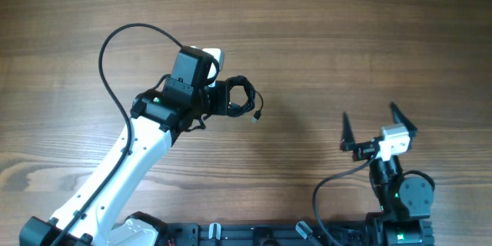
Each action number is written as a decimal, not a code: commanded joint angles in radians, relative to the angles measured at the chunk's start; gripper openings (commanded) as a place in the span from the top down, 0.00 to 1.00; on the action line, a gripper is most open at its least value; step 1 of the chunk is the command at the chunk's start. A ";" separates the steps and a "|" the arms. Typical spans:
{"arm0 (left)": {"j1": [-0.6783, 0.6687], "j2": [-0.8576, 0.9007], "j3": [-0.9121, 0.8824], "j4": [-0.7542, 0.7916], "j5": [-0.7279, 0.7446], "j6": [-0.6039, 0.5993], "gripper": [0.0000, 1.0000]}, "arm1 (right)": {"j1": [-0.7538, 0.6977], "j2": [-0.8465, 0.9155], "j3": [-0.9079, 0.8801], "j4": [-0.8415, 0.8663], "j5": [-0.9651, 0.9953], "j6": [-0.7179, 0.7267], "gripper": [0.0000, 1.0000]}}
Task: Untangle cables
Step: 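Lift the cable coil with the left gripper toward the center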
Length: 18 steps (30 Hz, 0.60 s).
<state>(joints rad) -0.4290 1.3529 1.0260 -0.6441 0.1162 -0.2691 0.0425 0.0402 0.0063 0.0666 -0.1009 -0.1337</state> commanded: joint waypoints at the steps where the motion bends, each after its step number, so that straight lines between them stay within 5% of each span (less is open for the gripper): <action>1: 0.003 -0.012 0.006 0.002 0.037 0.031 0.96 | -0.002 -0.004 -0.001 0.086 -0.549 0.194 0.00; 4: 0.003 -0.012 0.006 0.005 0.201 0.190 0.96 | -0.002 -0.003 -0.001 0.216 -0.582 0.661 0.00; 7: 0.001 -0.012 0.006 0.015 0.311 0.330 0.96 | -0.002 0.072 0.004 0.176 -0.571 0.818 0.00; 11: 0.001 -0.012 0.006 0.027 0.310 0.468 0.96 | -0.002 0.389 0.131 0.198 -0.752 0.827 0.00; 14: 0.001 -0.012 0.006 0.064 0.311 0.425 0.96 | -0.002 0.633 0.197 0.622 -0.998 0.867 0.00; 18: 0.001 -0.012 0.006 0.083 0.299 0.176 0.96 | -0.002 0.938 0.197 1.152 -1.037 1.197 0.00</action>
<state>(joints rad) -0.4290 1.3529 1.0260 -0.5713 0.3992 0.0811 0.0395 0.8295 0.2058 1.1076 -1.0481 0.8375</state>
